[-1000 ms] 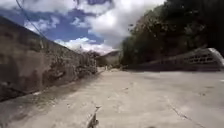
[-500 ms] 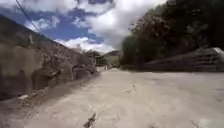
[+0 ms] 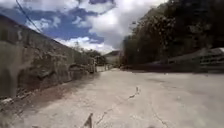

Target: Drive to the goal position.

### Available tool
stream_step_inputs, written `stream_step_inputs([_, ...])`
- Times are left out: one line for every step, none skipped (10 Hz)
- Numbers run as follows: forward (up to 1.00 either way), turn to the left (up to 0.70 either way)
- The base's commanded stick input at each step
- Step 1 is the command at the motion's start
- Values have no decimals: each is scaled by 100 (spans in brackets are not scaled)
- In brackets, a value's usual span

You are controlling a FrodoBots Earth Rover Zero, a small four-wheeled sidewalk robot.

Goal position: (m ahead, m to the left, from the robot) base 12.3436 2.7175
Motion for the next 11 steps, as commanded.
stream_step_inputs([70,0])
stream_step_inputs([70,0])
stream_step_inputs([70,0])
stream_step_inputs([70,0])
stream_step_inputs([70,0])
stream_step_inputs([70,0])
stream_step_inputs([70,0])
stream_step_inputs([70,0])
stream_step_inputs([70,0])
stream_step_inputs([70,0])
stream_step_inputs([70,0])
